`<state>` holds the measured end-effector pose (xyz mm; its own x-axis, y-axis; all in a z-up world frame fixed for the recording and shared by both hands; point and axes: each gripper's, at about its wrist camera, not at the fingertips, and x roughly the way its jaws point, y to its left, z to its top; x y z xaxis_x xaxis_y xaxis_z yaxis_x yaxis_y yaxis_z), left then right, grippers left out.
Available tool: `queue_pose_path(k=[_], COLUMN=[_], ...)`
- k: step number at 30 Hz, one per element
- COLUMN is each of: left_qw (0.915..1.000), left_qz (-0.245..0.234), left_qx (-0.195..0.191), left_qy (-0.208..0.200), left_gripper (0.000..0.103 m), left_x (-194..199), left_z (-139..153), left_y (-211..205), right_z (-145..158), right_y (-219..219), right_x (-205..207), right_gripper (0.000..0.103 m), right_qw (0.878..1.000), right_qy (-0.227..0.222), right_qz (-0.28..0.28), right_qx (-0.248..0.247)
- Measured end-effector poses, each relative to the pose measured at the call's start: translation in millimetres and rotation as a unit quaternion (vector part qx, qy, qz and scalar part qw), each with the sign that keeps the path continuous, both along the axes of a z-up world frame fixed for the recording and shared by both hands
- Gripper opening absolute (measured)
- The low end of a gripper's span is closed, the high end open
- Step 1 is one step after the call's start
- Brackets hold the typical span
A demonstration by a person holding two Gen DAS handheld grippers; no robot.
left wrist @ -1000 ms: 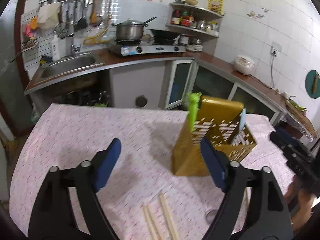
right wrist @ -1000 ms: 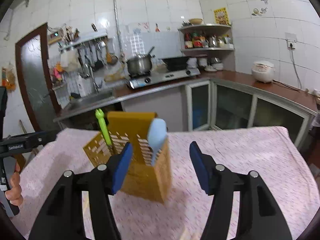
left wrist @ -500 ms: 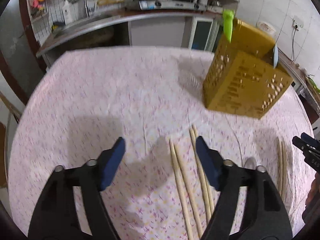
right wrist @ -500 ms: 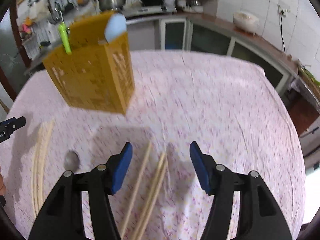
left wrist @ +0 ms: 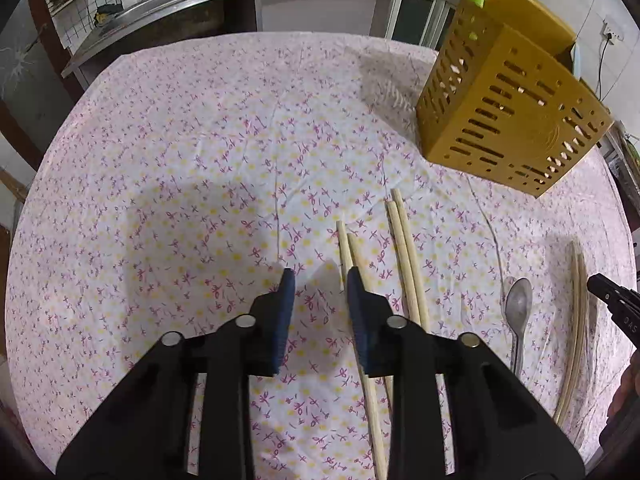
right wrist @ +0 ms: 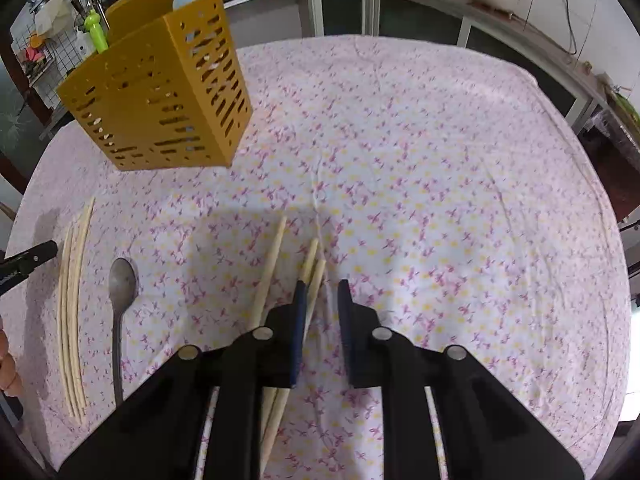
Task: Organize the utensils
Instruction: 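Grasp a wooden chopstick with the left tool while the right tool grasps another chopstick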
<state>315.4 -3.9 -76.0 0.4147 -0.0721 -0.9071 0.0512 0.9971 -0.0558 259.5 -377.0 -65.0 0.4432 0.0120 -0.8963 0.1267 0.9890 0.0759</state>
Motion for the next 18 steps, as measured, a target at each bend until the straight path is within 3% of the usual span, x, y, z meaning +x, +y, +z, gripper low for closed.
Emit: queue_pose_path(k=[8,18], left_qw=[0.9998,0.999], left_qz=[0.005,0.005], left_qx=[-0.003,-0.035], left_qy=[0.021,0.028], left_gripper=[0.018,0.019], left_x=[8.7,8.2], left_z=[-12.1,2.2], left_y=[1.9,5.4], right_z=[-6.7,-10.5], right_y=[-2.6,-13.6], right_x=[6.4,12.2], right_gripper=[0.015,0.016], right_qw=[1.0,0.999], right_qy=[0.021,0.039], right_qz=[-0.007,-0.01], right_qx=[0.011,0.021])
